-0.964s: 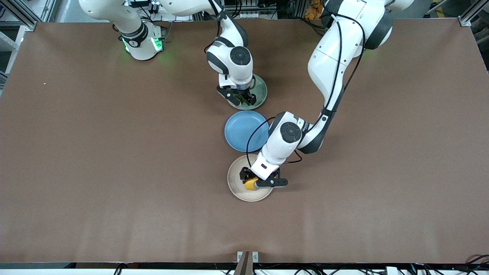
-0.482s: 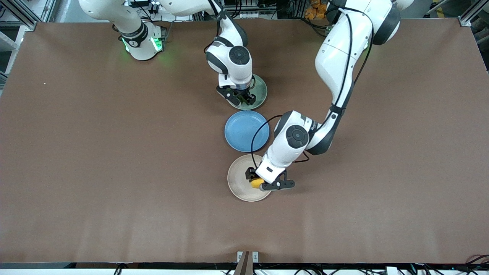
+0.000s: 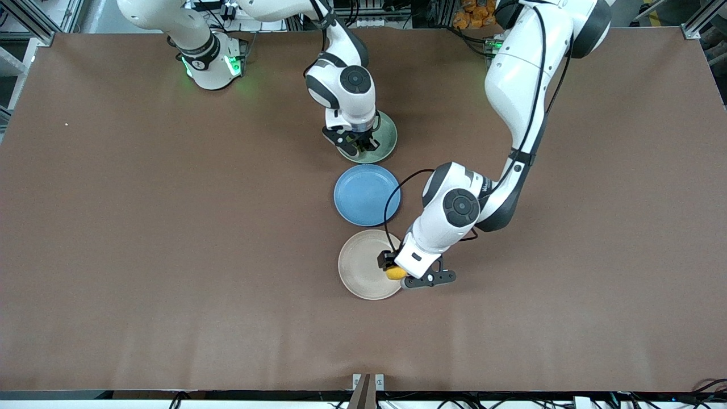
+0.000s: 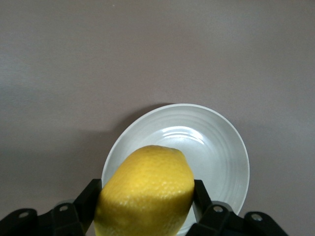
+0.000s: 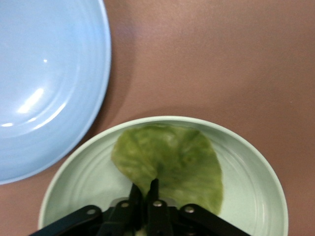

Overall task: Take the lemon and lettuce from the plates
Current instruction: 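Lift the lemon with the left gripper while the right gripper lifts the lettuce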

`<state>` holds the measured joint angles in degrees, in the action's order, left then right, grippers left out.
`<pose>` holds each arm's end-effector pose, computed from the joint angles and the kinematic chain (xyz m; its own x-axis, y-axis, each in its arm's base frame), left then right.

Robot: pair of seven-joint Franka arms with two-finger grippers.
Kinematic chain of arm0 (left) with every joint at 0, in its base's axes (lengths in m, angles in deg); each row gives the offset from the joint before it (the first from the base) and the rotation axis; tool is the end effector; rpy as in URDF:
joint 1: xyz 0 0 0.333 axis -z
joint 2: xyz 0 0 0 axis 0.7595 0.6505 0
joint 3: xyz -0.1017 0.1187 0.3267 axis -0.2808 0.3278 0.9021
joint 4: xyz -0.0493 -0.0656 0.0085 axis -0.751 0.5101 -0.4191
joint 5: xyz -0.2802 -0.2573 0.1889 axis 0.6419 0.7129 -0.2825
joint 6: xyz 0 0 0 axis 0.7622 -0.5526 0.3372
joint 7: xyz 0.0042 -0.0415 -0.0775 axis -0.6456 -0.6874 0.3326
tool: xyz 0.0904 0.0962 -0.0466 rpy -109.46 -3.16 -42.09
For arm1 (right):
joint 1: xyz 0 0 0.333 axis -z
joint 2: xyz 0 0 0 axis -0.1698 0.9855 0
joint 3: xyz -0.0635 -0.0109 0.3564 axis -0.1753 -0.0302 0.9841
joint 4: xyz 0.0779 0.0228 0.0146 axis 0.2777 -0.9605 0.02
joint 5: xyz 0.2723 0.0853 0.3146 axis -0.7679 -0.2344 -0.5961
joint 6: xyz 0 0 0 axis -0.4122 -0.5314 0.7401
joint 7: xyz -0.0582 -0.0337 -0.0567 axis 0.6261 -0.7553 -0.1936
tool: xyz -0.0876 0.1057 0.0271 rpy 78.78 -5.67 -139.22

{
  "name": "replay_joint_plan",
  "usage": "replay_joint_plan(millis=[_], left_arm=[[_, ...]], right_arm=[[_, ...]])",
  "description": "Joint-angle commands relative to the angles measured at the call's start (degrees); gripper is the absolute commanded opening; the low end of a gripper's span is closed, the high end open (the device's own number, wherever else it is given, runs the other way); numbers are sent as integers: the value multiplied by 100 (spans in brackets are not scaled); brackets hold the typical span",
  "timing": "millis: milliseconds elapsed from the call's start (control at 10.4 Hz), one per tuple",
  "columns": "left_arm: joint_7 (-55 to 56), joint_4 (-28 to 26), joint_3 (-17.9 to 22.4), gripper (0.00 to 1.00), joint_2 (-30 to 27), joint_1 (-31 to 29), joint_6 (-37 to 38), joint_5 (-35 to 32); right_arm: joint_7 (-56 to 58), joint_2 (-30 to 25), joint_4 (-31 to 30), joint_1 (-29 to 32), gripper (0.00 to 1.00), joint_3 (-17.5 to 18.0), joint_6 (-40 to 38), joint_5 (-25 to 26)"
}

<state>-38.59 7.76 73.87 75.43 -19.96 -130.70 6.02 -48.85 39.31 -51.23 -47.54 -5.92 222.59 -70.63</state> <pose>0.7232 -0.4461 0.2488 0.9807 0.1830 0.0690 0.1562 -0.9452 0.2868 0.3435 0.5486 0.1811 0.7440 -0.6660 -0.0535 -0.6663 -0.7456 0.0149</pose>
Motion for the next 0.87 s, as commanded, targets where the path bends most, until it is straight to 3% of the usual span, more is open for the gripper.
replay_joint_plan(millis=[0, 289, 772], left_arm=[[-24, -92, 4, 9, -353, -124, 497, 148], [-252, -110, 39, 9, -661, -458, 1236, 122], [-1007, -136, 145, 10, -899, -985, 1992, -281]], right_arm=[[-84, -349, -112, -25, 0, -53, -71, -92], [-41, -481, -50, 27, 0, -97, -71, -22], [1134, -1051, 20, 264, 0, -677, -789, 31]])
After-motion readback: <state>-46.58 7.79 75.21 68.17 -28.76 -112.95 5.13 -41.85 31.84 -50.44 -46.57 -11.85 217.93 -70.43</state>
